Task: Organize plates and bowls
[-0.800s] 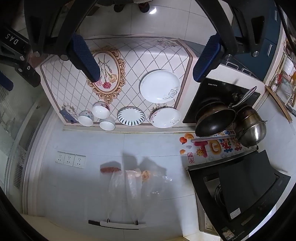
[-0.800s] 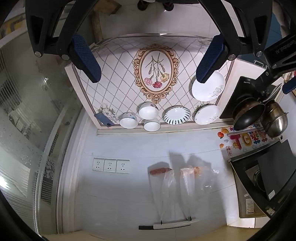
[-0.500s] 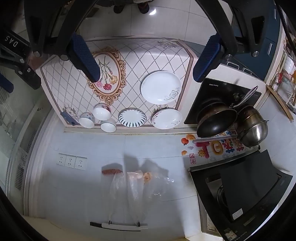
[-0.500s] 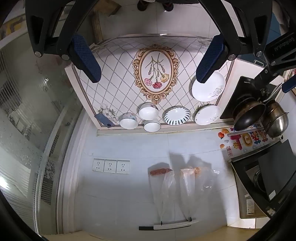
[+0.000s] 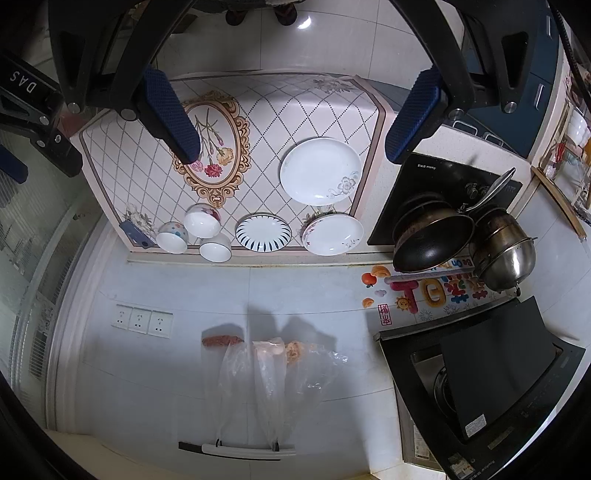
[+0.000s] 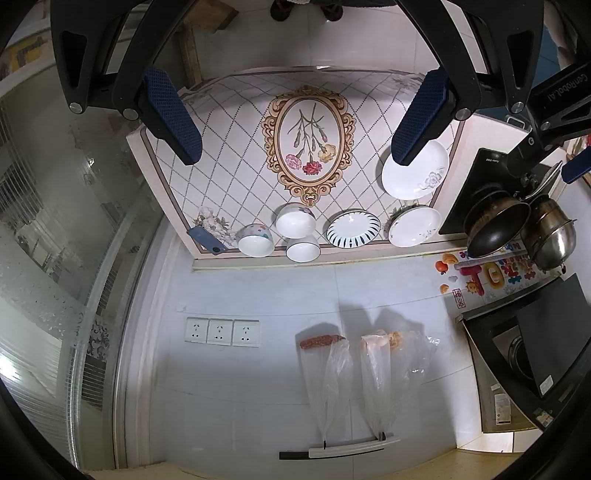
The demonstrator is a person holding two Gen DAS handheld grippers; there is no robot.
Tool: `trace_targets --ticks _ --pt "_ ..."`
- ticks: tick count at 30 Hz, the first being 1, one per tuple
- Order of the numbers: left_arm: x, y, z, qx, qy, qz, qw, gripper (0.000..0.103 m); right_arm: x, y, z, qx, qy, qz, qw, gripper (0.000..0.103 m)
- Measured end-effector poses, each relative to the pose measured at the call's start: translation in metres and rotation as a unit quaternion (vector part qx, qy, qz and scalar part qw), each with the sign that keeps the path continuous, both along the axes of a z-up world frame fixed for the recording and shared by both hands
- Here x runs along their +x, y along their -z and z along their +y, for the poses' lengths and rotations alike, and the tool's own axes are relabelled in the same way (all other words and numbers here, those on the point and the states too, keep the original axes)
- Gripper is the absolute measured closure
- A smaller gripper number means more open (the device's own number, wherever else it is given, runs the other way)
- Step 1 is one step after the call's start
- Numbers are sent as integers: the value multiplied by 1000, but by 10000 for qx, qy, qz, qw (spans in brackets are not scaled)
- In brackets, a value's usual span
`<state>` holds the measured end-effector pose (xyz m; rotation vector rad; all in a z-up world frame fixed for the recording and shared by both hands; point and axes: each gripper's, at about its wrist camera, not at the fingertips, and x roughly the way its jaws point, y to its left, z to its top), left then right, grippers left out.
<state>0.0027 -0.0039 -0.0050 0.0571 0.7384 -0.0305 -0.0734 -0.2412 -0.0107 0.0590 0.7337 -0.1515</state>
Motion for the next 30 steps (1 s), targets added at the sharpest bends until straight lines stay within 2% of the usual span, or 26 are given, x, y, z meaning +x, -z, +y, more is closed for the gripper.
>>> trace_targets --ticks 30 --pt "2 -1 1 -9 13 21 10000 0 13 2 8 35 13 40 10000 0"
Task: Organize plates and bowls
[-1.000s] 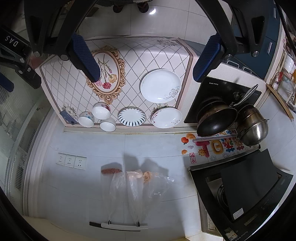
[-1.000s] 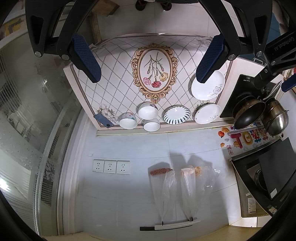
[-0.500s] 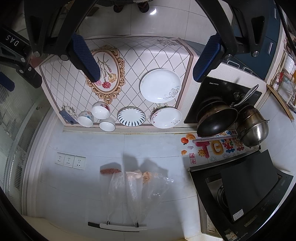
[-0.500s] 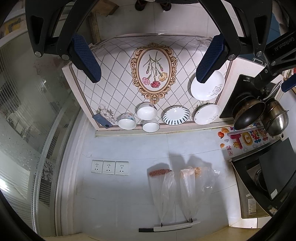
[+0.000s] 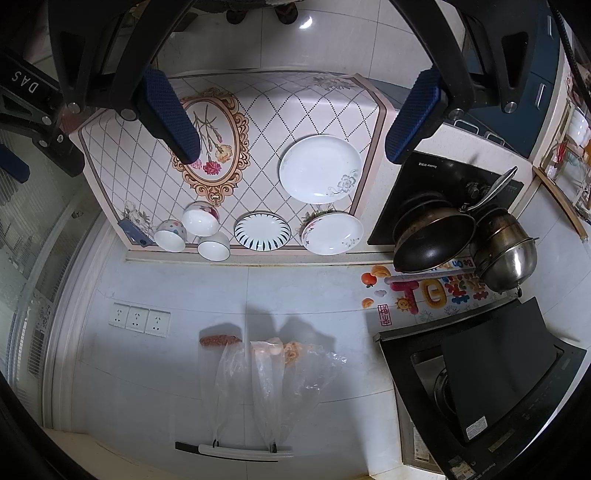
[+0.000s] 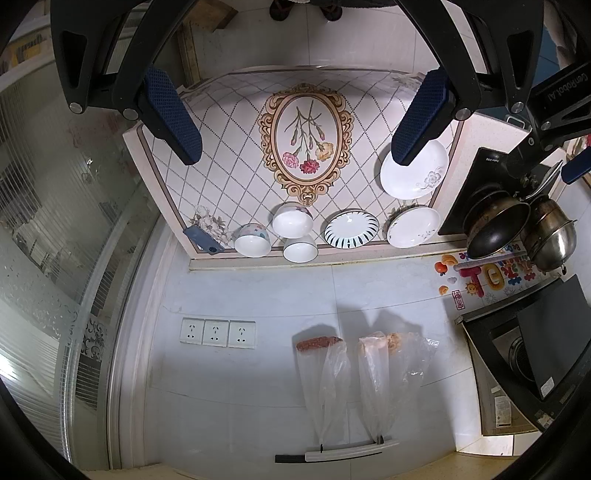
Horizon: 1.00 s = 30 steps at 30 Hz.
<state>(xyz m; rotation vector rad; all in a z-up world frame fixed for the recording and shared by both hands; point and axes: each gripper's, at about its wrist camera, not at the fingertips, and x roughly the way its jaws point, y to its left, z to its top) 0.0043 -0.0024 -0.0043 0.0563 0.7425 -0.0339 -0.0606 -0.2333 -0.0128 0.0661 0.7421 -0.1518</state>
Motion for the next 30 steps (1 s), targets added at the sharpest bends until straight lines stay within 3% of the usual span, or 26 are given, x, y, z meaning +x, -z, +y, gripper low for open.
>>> trace_targets --ticks 30 --pt "9 -1 3 -30 -23 -17 10000 0 5 3 1 29 -9 -2 10000 0"
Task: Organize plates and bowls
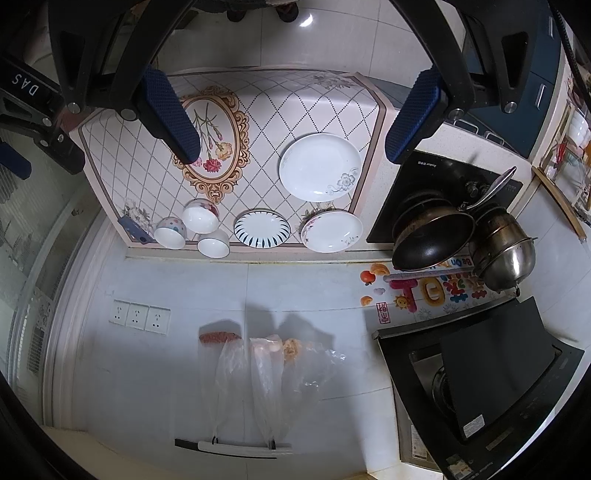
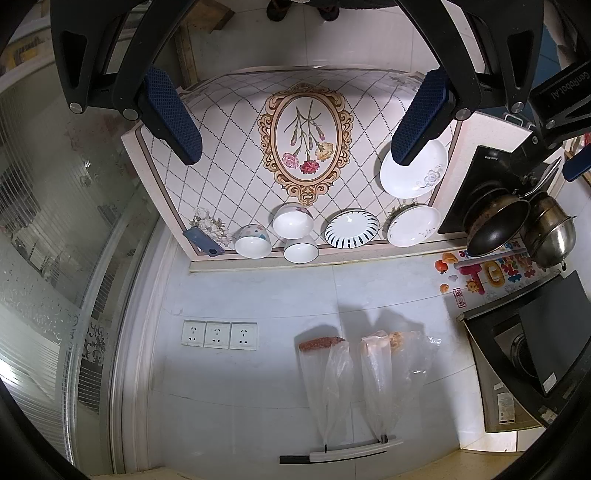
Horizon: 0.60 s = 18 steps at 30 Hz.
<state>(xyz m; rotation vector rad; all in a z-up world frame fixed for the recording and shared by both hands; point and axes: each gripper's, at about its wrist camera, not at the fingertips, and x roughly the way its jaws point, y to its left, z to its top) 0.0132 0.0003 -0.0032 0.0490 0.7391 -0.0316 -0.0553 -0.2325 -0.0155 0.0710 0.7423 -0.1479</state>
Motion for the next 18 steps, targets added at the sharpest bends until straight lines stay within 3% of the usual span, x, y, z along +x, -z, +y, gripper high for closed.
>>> trace_targets --ticks 10,15,18 --pt "4 5 19 -100 -113 -21 9999 0 -6 5 2 129 22 31 9999 0" --pt "31 30 49 -8 -304 -31 9995 0 7 23 11 540 -264 11 9982 0" --pt "61 58 70 242 -456 101 9986 0 30 50 21 808 -370 347 9954 0"
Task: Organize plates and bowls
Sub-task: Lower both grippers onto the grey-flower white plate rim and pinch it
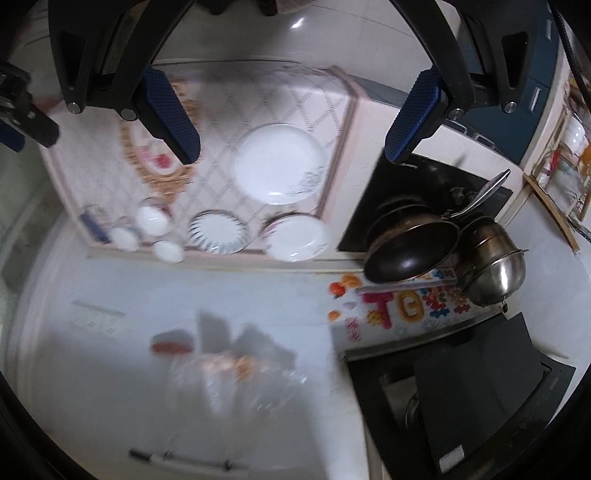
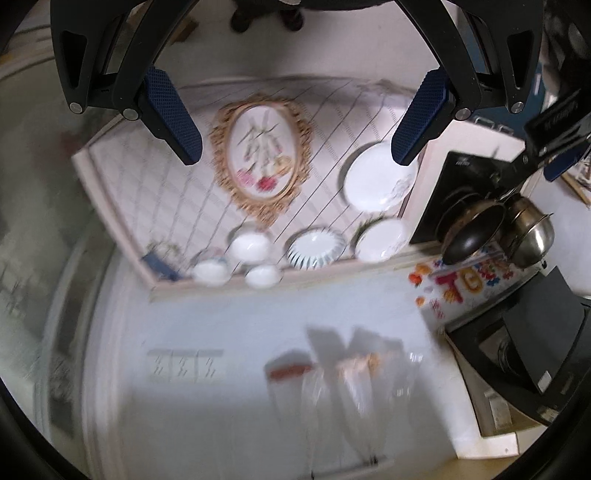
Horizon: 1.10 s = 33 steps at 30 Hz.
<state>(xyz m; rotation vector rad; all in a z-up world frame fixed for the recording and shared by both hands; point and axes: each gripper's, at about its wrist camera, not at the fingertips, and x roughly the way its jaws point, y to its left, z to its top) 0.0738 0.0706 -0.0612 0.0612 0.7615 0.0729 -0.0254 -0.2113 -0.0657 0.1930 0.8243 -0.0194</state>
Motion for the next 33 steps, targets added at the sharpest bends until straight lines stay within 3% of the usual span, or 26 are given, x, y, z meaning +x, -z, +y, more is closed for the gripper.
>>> trace_targets --ticks 7,10,13,19,24,27,29,33 --pt "83 78 44 86 -287 832 9961 0 90 87 30 358 -408 663 9963 0" --pt "126 119 62 -194 -383 1303 9906 0 140 132 40 731 -666 1113 9889 1" --pt "162 161 75 -505 -428 1826 9810 8 193 175 47 1167 -909 1420 9787 2" --pt "212 237 91 -1024 -468 2684 9567 30 286 256 67 1542 -1171 2082 9587 25" --pt "233 273 99 -1240 -474 3055 9429 50 341 319 84 1906 -1288 2532 9397 37" --pt "238 280 100 -1371 -437 3092 9400 62 359 346 97 2037 -1383 2747 9295 50" --pt "238 281 99 -1499 -423 3097 9380 69 364 356 106 2140 -1493 2837 9227 68" --pt "237 277 96 -1421 -463 3050 9405 70 368 364 122 1856 -1607 2822 9274 77"
